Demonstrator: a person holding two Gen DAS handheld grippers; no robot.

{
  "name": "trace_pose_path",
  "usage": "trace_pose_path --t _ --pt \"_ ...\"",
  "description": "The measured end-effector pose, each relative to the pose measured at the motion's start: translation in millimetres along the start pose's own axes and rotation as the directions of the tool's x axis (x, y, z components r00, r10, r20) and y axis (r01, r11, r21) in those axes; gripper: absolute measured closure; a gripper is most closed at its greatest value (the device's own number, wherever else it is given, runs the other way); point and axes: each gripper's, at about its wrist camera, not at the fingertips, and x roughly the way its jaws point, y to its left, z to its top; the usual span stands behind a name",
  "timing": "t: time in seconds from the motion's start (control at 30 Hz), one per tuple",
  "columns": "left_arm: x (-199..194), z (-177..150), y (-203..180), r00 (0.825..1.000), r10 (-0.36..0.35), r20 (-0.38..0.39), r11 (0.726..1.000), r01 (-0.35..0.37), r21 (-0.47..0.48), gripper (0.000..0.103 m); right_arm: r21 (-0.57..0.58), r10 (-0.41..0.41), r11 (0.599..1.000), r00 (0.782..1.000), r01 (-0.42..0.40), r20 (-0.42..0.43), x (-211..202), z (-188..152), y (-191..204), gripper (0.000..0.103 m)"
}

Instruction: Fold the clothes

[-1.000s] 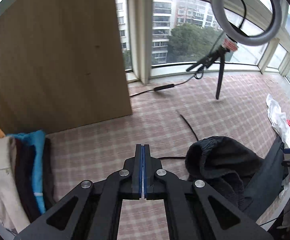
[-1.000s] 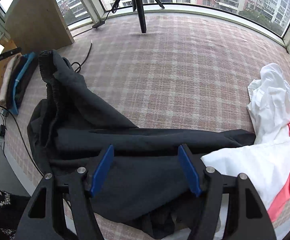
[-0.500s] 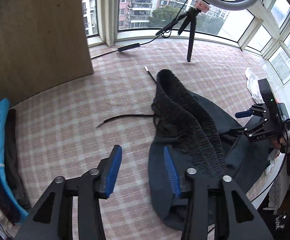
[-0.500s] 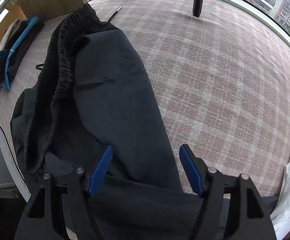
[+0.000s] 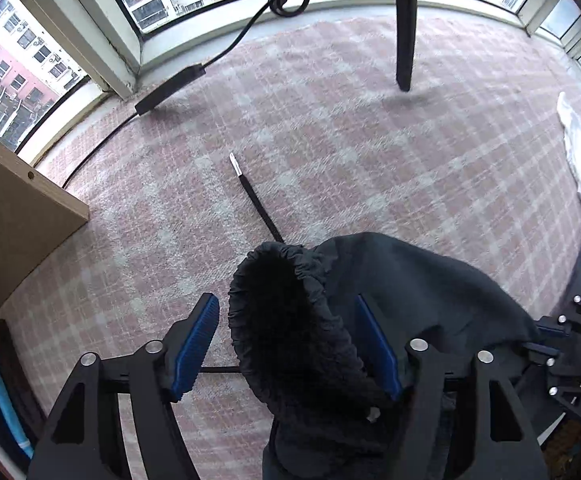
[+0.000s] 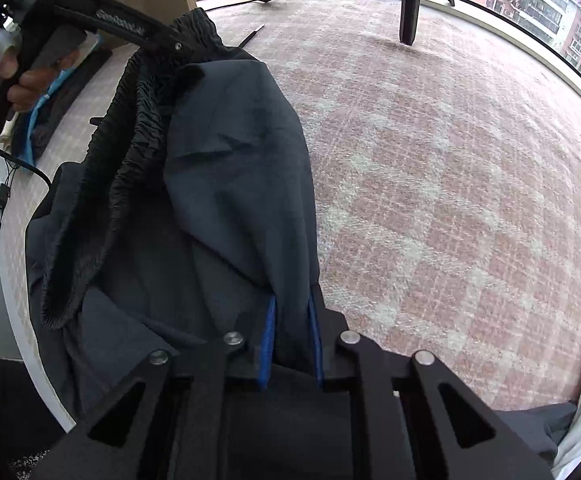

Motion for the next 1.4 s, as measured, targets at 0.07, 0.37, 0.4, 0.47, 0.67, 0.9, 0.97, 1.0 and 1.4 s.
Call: trace_pose_path --t 0.07,0.37,0.4,0.47,0.67,0.9,0.97,1.0,1.4 --pt "3.7 -8.7 9.0 0.998 -0.065 0.013 0.998 0.065 -0.024 0.094 0.011 0.009 1.0 1.0 -0.009 0.006 -2.0 1.1 -2.2 0.095" --pt "-140.6 -39.6 61.9 0.919 -0.14 0.367 0.988 0.156 -0.013 0.094 0.071 -0.068 0.996 0.963 0.052 0.261 -115.7 54.8 -15.9 0.1" --pt "-174.7 -43.6 70.2 0.891 -0.149 0.43 0.986 0.167 -0.005 0.094 0.071 -0.085 0.995 0.941 0.065 0.327 -147.7 67.0 -12.7 0.1" --pt "-248.4 -47.5 84.3 0.827 -0.147 0.543 0.986 0.166 0.014 0.094 0.041 -0.163 0.986 0.871 0.163 0.464 -212.9 89.7 8.7 0.1" --pt "-441.7 -107.1 92.6 0.605 -0.005 0.796 0.998 -0.046 0.041 0.094 -0.008 -0.233 0.94 0.66 0.341 0.715 -374.2 120.7 110.6 0.1" --pt "-388.5 -238.6 95.2 0.7 -0.062 0.712 0.984 -0.077 0.162 0.094 -0.101 -0.106 0.973 0.791 0.207 0.602 -321.8 47.0 176.1 0.099" --pt "-320.0 -276.0 94.6 0.802 -0.072 0.593 0.983 -0.043 0.179 0.094 -0.104 -0.074 0.984 0.867 0.143 0.493 -264.2 16.0 194.4 0.099" --pt "-281.0 -296.5 91.8 0.851 -0.094 0.517 0.983 -0.002 0.182 0.094 -0.096 -0.066 0.988 0.9 0.119 0.431 -228.7 -12.0 200.9 0.099" --pt "-137.1 -438.5 48.4 0.901 -0.424 0.094 0.887 0.392 0.242 0.071 0.228 -0.297 0.922 0.949 0.313 -0.103 -108.3 -199.5 154.5 0.099"
